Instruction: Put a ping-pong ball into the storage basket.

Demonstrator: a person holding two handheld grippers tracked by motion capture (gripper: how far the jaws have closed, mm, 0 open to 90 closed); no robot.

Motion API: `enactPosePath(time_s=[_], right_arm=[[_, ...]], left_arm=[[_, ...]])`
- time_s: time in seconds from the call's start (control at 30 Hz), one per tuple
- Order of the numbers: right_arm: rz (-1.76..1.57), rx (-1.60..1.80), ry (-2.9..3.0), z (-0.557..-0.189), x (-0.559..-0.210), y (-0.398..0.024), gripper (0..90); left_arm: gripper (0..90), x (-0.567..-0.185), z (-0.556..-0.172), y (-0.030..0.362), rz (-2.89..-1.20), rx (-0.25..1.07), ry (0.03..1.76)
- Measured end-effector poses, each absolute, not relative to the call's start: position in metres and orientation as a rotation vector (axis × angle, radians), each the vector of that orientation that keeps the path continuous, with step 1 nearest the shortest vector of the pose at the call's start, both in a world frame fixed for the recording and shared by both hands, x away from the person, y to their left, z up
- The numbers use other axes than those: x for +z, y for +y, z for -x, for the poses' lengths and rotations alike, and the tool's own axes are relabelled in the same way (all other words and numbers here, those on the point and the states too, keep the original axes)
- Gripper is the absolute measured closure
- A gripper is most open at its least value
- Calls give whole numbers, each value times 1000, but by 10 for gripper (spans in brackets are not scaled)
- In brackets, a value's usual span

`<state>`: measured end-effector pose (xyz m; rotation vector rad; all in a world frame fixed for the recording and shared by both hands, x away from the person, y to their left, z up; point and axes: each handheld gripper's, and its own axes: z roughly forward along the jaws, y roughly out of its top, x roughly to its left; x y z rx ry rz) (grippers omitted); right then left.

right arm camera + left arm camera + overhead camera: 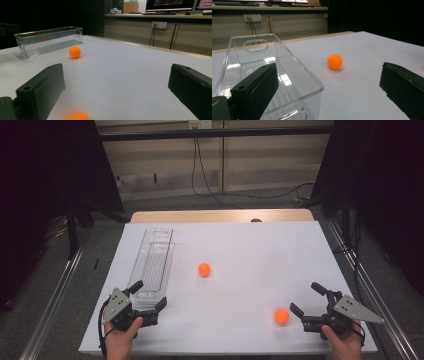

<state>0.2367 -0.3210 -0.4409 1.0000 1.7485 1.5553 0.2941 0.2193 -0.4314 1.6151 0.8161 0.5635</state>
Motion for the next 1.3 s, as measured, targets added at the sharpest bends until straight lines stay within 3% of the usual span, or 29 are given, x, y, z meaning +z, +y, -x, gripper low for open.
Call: enactPosePath(time_s=[1.3], right_arm=[[-1000, 1556, 1742, -237, -441, -324, 1]], left_arm=[[14, -424, -299, 183, -1651, 463, 749]])
